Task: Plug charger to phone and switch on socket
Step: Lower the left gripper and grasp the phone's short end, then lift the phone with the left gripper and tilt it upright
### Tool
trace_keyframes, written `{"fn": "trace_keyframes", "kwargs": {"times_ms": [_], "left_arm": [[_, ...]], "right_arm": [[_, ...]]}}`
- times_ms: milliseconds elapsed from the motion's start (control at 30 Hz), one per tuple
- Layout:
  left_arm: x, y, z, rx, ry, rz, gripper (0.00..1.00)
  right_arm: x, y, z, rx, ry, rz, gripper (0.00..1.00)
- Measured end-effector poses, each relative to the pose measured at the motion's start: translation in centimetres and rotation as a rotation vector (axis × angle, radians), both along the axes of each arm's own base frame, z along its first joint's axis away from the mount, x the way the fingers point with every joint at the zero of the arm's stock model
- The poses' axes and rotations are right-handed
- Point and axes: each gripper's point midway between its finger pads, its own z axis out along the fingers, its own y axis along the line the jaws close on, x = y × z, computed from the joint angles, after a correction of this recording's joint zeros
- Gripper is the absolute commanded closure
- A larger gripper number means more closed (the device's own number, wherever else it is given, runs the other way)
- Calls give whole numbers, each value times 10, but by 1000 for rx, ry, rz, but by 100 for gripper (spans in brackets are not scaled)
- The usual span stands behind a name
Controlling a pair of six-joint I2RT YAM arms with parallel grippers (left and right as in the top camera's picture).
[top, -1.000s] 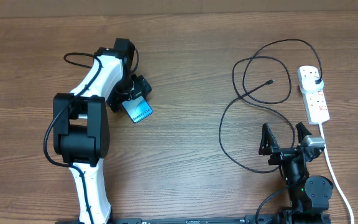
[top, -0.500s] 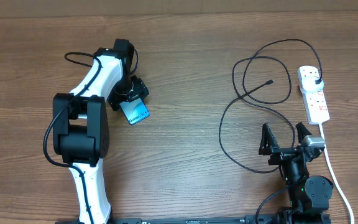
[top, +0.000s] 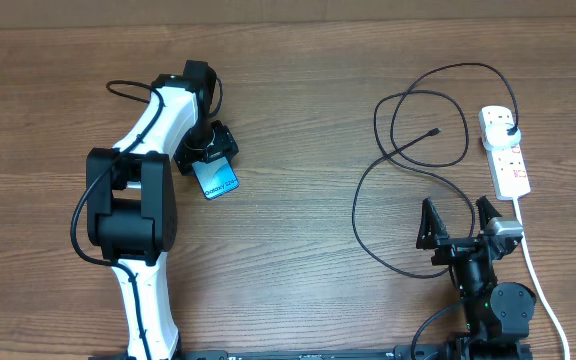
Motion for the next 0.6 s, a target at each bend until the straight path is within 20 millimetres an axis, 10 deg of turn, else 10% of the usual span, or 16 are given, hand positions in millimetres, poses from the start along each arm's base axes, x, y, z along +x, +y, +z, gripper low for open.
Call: {"fn": "trace_keyframes", "kwargs": {"times_ms": [600], "left_arm": [[-12,-6,3,-34,97,-39,29]], "right_arm": [[0,0,0,0,0,0,0]]}}
